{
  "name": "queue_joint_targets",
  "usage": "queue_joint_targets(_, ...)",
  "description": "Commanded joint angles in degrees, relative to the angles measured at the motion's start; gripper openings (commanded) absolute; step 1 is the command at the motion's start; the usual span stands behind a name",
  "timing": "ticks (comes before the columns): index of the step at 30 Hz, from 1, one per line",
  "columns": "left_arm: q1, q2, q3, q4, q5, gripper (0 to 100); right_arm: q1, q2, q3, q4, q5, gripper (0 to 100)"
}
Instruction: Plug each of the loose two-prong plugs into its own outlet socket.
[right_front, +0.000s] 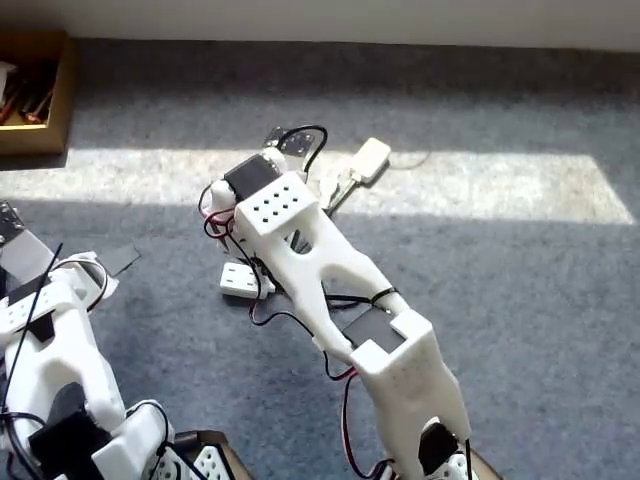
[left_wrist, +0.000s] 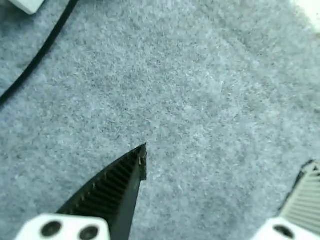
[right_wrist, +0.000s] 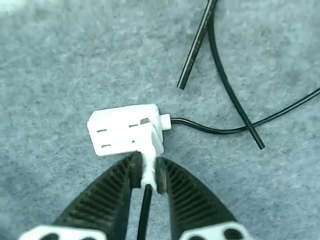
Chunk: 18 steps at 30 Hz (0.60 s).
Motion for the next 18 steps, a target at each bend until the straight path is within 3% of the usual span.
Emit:
queue_joint_targets(1,-0.4,-1.4,-0.2,-0.9,-0.2,44,0.2,-3.0,-2.6,1.3,-1.9,0.5)
queue_joint_targets(18,-0.4,-1.4,-0.2,-0.9,-0.2,44,-2.9,-3.0,-2.6,0.8,-1.8,0.5)
